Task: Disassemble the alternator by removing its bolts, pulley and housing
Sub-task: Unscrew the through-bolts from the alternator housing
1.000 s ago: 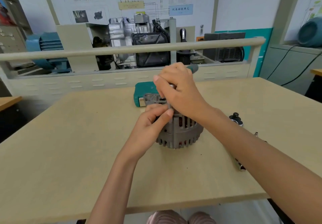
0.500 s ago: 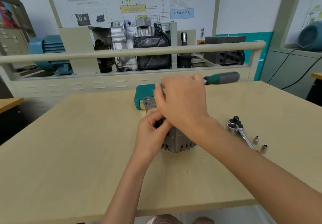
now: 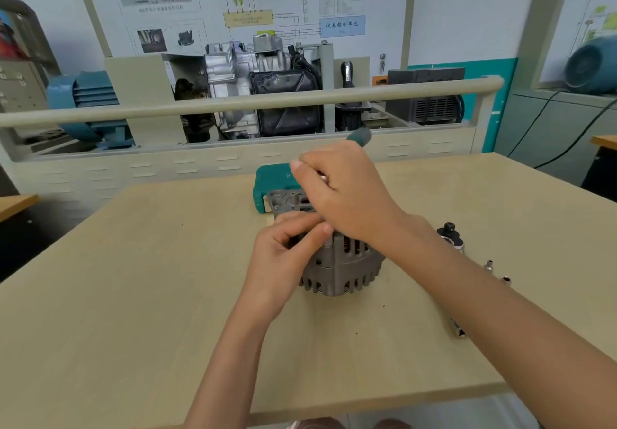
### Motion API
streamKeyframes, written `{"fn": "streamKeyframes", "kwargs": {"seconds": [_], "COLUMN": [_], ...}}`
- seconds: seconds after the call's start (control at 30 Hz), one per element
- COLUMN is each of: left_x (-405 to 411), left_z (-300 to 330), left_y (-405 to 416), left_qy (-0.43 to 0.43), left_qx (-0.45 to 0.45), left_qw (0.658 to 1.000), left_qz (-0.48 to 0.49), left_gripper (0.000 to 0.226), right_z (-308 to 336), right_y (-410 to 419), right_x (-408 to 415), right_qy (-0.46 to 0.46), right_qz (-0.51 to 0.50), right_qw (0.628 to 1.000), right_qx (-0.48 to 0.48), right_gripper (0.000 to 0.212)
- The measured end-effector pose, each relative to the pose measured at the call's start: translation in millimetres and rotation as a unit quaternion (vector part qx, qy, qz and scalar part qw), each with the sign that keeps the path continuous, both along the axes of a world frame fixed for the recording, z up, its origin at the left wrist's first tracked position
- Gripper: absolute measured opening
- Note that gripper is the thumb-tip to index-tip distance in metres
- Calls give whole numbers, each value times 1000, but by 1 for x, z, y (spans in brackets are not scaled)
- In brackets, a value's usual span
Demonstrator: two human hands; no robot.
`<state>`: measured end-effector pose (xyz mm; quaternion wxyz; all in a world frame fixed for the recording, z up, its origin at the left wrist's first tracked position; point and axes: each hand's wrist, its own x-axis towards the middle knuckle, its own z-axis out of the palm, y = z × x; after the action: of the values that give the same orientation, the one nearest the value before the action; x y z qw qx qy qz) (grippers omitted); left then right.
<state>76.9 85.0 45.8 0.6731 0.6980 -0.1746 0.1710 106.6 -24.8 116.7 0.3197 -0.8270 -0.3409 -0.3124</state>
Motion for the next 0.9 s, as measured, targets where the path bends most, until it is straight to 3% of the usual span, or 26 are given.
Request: {"fn": "streamKeyframes", "kwargs": {"seconds": [0.1,0.17,0.23,0.4,0.5,0.6,0.7,0.77,0.8,0.9], "left_x": [4,4,4,2,1,2,2,2,2,3], "left_z": [-1,-1,-1,5,10,12,13,14,15,16], "left_y": [0,-2,-3,7,13,12,10,10,9,7], "left_qy": [7,2,3,24,35,49,54,54,51,46], "left_qx": [-2,1,-3,6,5,9,-8,-11,-6,7], "left_qw": [1000,1000,1000,999,993,993,995,995,996,997], "left_qz": [8,15,15,-42,-108,-104,-86,-82,-79,-64], "left_gripper": [23,26,26,21,22,25,28,20,15,24], "right_z": [2,3,5,5,6,4,2,2,2,-1], "right_y": [8,11,13,9,2,0,2,3,5,10], "right_x": [-10,-16,-20,-10,0,8,10,7,4,-8], "right_qy": [-79,-93,-91,-97,29,101,96,53,12,-81], "right_qz": [-207,-316,-356,-229,-18,114,130,65,-15,-268], "right_qw": [966,931,915,960,998,987,985,996,999,954], "right_qx": [-132,-159,-163,-132,-45,44,67,21,-30,-112], "right_gripper": [33,36,46,34,44,41,42,44,43,30]}}
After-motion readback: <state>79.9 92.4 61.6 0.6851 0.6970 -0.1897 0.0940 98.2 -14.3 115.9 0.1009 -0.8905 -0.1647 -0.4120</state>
